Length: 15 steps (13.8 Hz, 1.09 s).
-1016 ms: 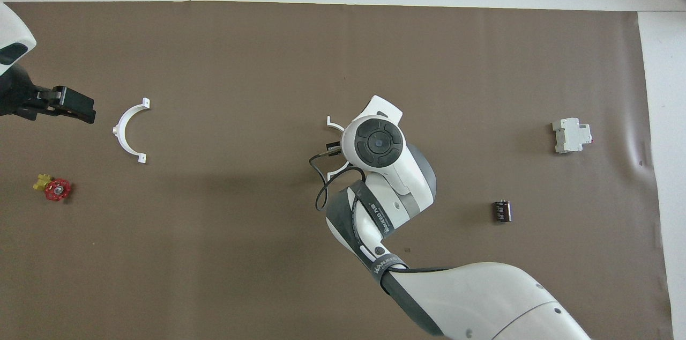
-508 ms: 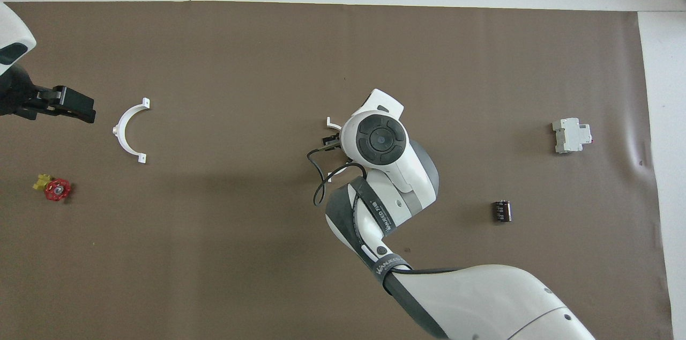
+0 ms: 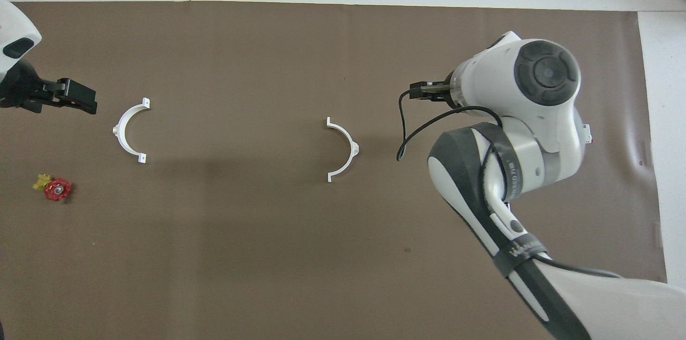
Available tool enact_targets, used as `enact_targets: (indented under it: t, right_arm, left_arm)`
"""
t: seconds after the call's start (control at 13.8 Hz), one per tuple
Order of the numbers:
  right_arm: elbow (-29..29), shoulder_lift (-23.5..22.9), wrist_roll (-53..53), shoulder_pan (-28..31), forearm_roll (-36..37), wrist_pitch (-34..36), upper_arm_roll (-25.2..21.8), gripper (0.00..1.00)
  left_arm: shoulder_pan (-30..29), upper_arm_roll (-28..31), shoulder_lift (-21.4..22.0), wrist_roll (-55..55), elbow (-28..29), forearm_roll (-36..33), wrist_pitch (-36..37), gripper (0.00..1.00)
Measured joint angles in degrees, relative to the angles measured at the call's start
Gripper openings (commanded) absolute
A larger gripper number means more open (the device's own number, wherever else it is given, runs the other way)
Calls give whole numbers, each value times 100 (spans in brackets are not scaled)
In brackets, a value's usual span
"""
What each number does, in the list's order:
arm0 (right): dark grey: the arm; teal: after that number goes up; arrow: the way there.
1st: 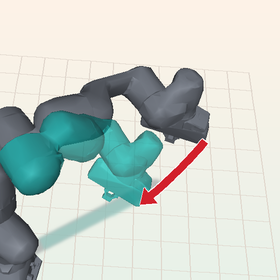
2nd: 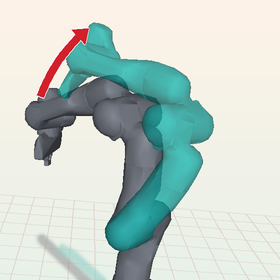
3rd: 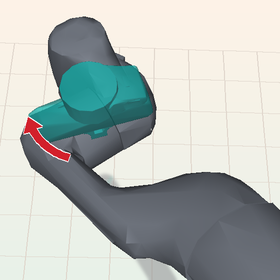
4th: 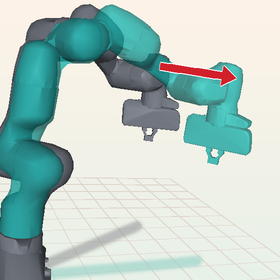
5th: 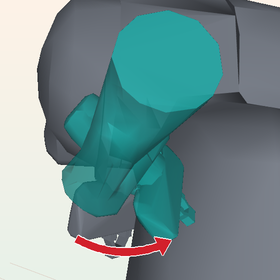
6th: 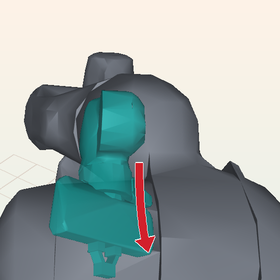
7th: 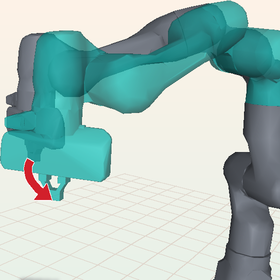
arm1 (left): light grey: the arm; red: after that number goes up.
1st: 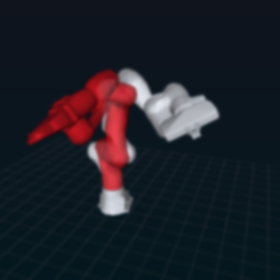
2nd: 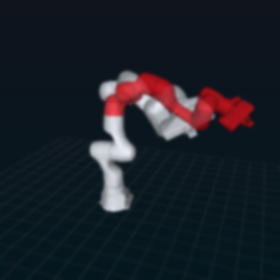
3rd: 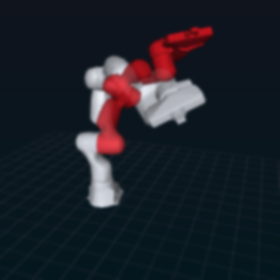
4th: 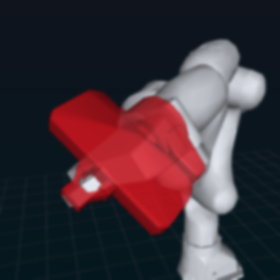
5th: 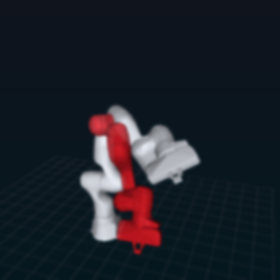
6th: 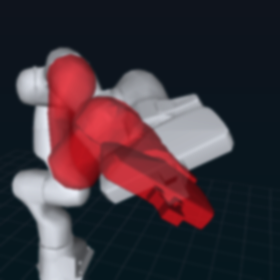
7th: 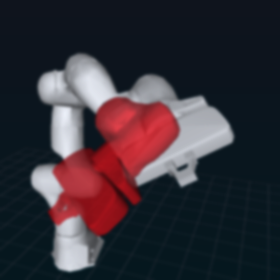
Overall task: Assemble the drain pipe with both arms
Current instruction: 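Release the clamp half and withdraw the right gripper to rest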
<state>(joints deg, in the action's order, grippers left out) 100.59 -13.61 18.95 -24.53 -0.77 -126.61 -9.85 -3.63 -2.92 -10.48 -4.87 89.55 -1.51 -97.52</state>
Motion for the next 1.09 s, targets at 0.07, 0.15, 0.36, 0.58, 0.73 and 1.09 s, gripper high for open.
enact_targets:
  t: [0.07, 0.15, 0.36, 0.58, 0.73, 1.09]
  right_arm:
    - [-1, 154, -15, 212, 0, 239, -1, 100]
    - [-1, 302, -39, 415, 0, 476, -1, 100]
    - [2, 702, -462, 951, 0, 1239, 0, 100]
    - [-6, 1103, -1119, 1402, 0, 1946, -5, 100]
    - [-112, 1398, -1423, 1628, 0, 2532, -5, 100]
    - [-527, 1609, -1702, 1749, 0, 3412, 24, 100]
  left_arm:
    - [-75, 5, -94, 0, 4, 0, -89, 100]
    - [-165, 9, -179, 0, 5, 0, -174, 100]
    - [-332, 11, -425, -5, 12, 0, -390, 100]
    - [-333, -20, -742, 3, 21, 0, -656, 100]
    - [-331, -36, -934, 3, 39, 0, -888, 100]
    - [-331, -38, -1061, 93, 811, 0, -2079, 100]
